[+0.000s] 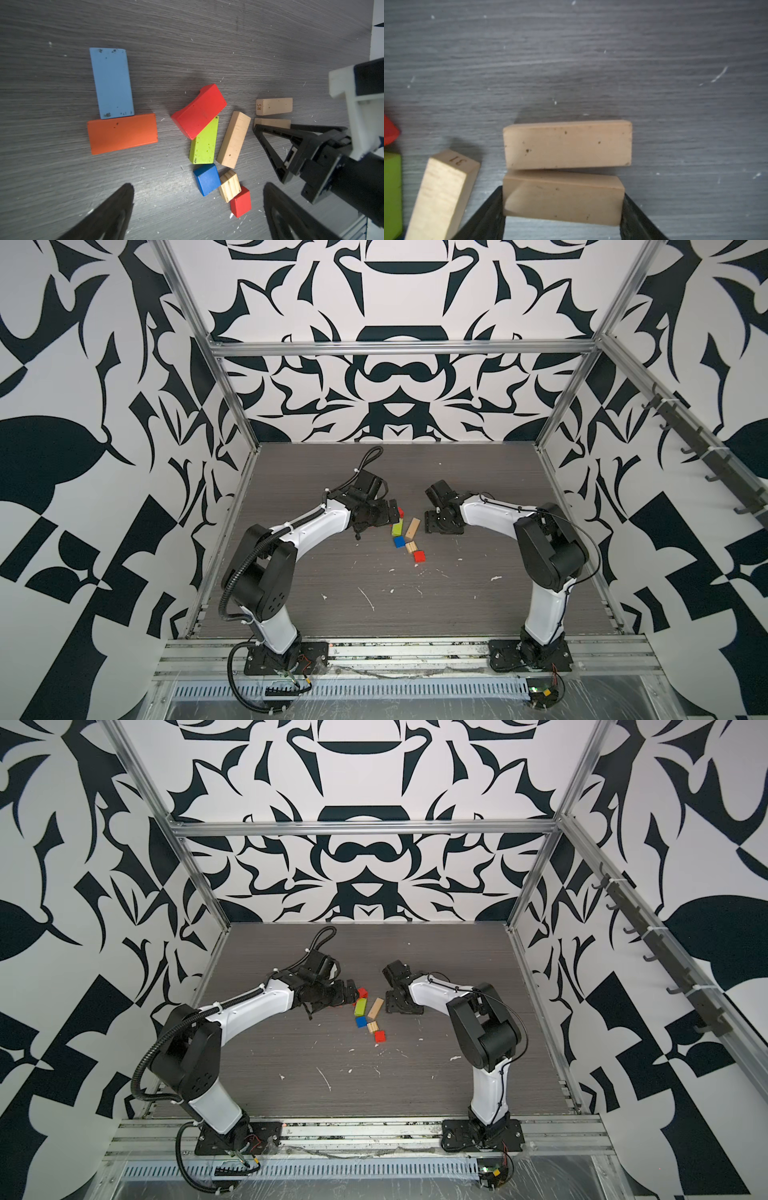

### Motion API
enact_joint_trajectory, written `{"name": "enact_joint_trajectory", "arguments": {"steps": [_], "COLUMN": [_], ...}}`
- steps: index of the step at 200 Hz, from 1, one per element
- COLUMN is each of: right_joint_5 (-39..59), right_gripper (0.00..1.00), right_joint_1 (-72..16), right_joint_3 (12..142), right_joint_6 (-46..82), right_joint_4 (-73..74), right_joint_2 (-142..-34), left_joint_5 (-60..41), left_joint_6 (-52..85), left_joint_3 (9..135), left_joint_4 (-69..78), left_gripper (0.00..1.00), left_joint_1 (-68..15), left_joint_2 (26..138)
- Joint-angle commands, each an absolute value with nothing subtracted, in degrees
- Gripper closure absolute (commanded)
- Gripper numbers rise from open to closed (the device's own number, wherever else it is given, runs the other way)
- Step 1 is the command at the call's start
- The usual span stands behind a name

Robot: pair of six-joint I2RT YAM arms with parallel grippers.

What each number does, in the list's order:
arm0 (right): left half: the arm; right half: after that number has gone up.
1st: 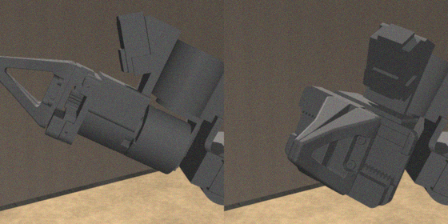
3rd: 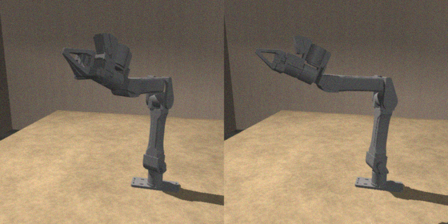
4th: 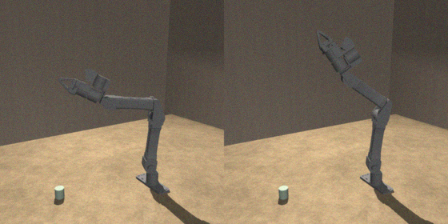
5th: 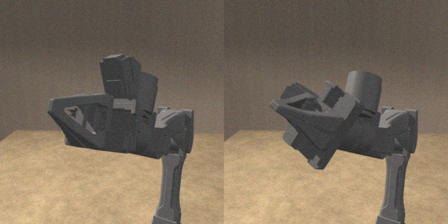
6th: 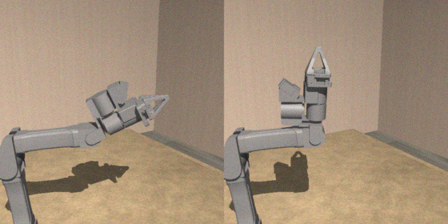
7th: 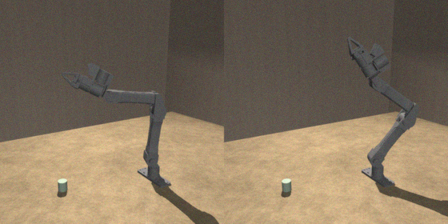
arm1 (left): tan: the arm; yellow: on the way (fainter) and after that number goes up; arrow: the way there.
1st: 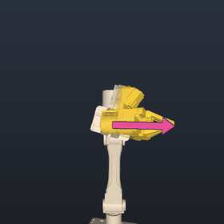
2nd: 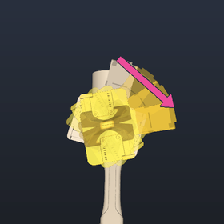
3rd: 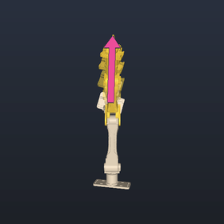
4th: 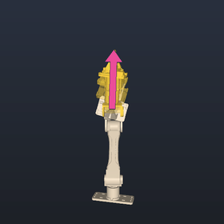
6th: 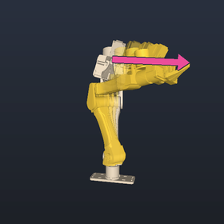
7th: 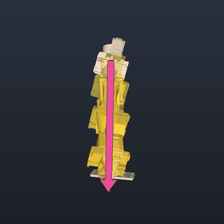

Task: Build the wood block tower
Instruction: 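Slide the held plank against the other plank and open the right gripper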

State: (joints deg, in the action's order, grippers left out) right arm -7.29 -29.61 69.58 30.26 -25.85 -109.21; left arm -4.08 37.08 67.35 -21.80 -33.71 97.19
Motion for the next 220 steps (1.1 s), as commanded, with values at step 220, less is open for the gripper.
{"name": "enact_joint_trajectory", "arguments": {"steps": [220], "right_joint_5": [-4.0], "right_gripper": [0.07], "right_joint_1": [-27.9], "right_joint_3": [73.7], "right_joint_6": [23.6], "right_joint_4": [-29.8], "right_joint_2": [-110.1], "left_joint_5": [-5.9], "left_joint_6": [37.5], "left_joint_3": [68.8], "left_joint_4": [-22.8], "left_gripper": [0.01], "left_joint_1": [-33.6], "left_joint_2": [97.2]}}
